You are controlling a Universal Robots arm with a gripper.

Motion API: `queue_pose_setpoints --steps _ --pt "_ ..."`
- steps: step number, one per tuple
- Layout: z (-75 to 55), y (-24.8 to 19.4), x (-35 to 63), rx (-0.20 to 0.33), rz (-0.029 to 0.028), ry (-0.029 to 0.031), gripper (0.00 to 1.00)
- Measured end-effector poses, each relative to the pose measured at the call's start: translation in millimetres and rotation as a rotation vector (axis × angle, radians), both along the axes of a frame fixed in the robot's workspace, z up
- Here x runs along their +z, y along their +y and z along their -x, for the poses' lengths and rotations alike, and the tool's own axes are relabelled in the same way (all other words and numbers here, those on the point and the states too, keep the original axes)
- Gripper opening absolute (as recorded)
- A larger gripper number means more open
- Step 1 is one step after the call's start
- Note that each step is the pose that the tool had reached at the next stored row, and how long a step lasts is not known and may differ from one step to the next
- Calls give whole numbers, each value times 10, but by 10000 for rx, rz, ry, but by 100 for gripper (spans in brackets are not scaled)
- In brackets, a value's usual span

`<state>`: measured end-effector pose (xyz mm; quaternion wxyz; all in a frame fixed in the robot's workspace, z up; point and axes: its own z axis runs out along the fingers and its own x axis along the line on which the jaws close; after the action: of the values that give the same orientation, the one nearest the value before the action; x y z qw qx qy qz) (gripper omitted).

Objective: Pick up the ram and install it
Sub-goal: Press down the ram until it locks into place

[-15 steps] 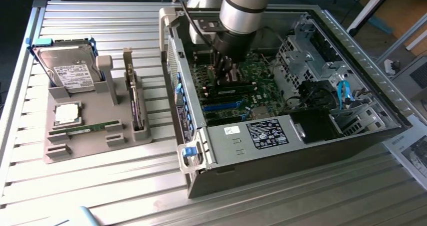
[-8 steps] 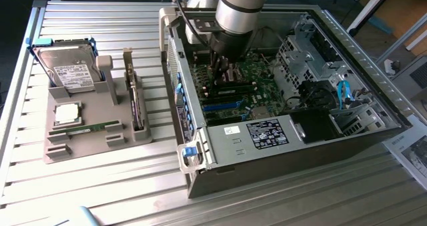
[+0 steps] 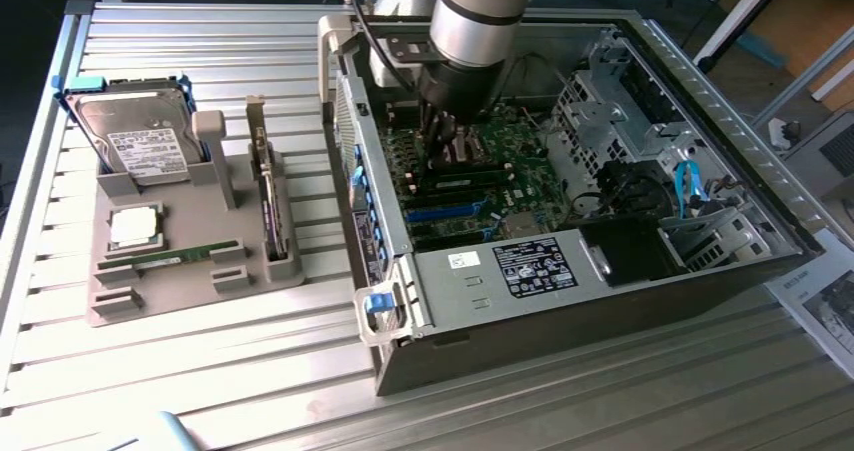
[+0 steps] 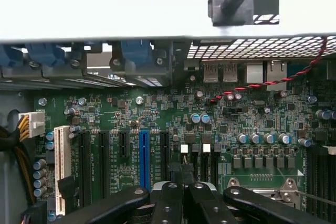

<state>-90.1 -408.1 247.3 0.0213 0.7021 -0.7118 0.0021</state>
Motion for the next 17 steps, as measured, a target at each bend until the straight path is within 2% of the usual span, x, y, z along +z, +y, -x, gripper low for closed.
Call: queue_pose_setpoints --steps 9,13,17 --pt "16 4 -70 1 -3 0 11" --pt "17 4 -71 0 -2 0 11" --pt "30 25 -77 0 -4 -1 11"
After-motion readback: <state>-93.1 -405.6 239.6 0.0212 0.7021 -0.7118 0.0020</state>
